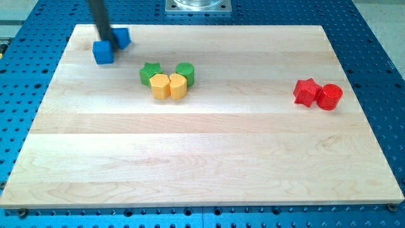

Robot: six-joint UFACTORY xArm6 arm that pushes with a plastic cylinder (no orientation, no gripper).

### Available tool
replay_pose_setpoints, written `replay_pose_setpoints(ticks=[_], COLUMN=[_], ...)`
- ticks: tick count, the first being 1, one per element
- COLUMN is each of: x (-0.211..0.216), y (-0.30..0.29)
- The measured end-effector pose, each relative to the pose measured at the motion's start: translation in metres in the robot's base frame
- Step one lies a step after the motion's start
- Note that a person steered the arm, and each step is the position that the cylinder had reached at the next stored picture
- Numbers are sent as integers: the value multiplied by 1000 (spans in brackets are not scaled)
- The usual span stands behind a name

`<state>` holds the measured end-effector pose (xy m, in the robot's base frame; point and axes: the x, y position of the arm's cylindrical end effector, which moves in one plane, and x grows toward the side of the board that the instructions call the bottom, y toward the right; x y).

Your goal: Keep triangle at the center top

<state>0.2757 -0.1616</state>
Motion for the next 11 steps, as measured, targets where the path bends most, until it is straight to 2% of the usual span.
replay_pose_setpoints(ticks=[1, 2, 6, 8, 11], x=[11, 11, 0, -25, -29], y=[38, 33, -63, -12, 15])
